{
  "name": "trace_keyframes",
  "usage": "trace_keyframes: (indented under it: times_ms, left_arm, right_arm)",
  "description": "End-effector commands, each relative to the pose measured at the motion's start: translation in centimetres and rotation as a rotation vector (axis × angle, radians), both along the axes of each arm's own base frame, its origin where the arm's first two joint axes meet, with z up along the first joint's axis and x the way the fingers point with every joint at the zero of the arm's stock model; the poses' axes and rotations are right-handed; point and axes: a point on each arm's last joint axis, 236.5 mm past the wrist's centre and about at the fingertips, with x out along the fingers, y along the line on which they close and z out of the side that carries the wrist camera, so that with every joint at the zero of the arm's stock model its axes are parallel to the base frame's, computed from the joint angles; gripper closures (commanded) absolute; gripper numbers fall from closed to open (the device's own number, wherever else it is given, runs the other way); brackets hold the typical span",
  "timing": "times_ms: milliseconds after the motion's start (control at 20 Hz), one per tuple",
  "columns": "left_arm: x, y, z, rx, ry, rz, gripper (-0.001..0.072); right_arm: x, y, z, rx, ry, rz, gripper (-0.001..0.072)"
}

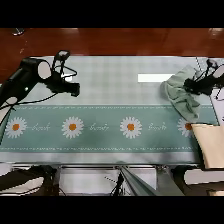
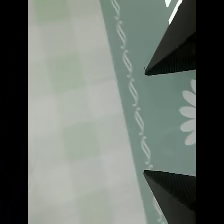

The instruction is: Fold the shirts.

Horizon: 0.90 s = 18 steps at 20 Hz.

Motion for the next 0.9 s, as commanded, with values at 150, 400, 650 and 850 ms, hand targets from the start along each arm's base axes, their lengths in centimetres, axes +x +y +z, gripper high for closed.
trace_keyframes:
  times_ms: [150,400,650,850]
  left_arm:
    - [-8.3,1.3,1.7,-0.175,-0.018,0.098,0.0002]
    - [-13.4,-1.3,5.7,-0.382,-0.175,0.104,0.0002]
    - [-14.2,-1.6,6.4,-0.42,-0.216,0.103,0.0003]
    - [-13.0,-1.6,7.2,-0.435,-0.272,0.118,0.0003]
  right_arm:
    - [3.4,4.3,29.7,-0.038,-0.666,0.15,0.0684]
    - [-6.4,13.1,50.8,-0.164,-1.125,0.358,0.0685]
    - [-15.2,21.2,57.1,-0.102,-1.293,0.583,0.0684]
    - [-15.5,26.6,47.7,0.02,-0.932,0.82,0.0684]
